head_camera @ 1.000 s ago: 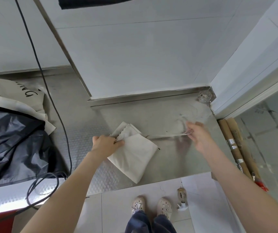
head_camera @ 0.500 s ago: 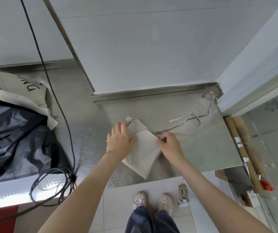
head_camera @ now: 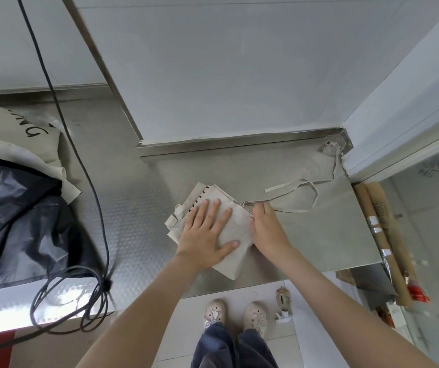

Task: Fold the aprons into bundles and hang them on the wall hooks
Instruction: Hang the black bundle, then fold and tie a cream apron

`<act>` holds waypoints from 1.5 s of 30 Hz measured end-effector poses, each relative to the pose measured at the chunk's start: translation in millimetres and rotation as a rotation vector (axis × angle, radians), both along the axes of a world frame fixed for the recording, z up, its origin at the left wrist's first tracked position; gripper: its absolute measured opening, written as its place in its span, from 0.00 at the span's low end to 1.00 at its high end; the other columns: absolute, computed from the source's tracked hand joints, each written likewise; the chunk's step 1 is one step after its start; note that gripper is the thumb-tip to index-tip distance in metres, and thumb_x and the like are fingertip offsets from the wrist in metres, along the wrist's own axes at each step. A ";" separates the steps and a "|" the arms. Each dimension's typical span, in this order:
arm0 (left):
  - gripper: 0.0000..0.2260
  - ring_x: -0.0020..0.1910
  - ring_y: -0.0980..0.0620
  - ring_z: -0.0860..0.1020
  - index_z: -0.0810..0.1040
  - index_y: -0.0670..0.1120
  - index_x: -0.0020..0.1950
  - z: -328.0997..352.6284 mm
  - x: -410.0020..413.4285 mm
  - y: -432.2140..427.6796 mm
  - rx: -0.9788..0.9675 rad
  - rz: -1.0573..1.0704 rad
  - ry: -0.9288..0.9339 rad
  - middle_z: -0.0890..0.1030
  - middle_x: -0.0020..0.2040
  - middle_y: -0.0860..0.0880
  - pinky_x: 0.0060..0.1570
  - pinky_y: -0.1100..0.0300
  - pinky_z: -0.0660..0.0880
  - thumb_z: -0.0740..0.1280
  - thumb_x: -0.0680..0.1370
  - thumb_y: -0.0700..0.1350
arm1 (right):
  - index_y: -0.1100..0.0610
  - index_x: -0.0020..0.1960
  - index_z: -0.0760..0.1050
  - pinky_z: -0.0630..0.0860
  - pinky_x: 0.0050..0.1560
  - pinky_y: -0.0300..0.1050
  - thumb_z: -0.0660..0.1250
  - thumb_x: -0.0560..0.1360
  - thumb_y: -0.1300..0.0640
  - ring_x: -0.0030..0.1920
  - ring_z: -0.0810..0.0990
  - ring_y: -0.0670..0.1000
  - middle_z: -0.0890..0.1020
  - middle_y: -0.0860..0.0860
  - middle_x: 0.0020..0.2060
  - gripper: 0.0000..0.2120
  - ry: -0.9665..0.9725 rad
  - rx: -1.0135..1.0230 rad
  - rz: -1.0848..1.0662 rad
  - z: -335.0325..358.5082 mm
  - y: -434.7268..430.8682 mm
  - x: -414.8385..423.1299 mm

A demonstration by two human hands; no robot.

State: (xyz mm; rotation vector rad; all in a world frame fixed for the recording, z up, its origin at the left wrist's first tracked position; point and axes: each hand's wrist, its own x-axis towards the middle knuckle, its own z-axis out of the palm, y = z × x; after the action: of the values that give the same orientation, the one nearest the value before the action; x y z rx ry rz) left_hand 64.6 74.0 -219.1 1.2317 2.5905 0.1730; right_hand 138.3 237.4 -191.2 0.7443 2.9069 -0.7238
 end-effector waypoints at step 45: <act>0.33 0.76 0.46 0.52 0.56 0.47 0.77 -4.3 15.2 5.3 0.075 0.076 -0.032 0.58 0.77 0.44 0.73 0.48 0.44 0.41 0.80 0.65 | 0.56 0.37 0.75 0.67 0.50 0.36 0.69 0.72 0.57 0.47 0.71 0.48 0.73 0.44 0.41 0.07 0.209 -0.719 -0.120 14.6 14.7 8.3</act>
State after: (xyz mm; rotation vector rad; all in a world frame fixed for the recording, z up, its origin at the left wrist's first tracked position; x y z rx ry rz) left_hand 79.8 79.2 -223.4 1.1461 2.6260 0.3044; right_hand 146.6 252.1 -176.6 0.7712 2.4527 -1.8045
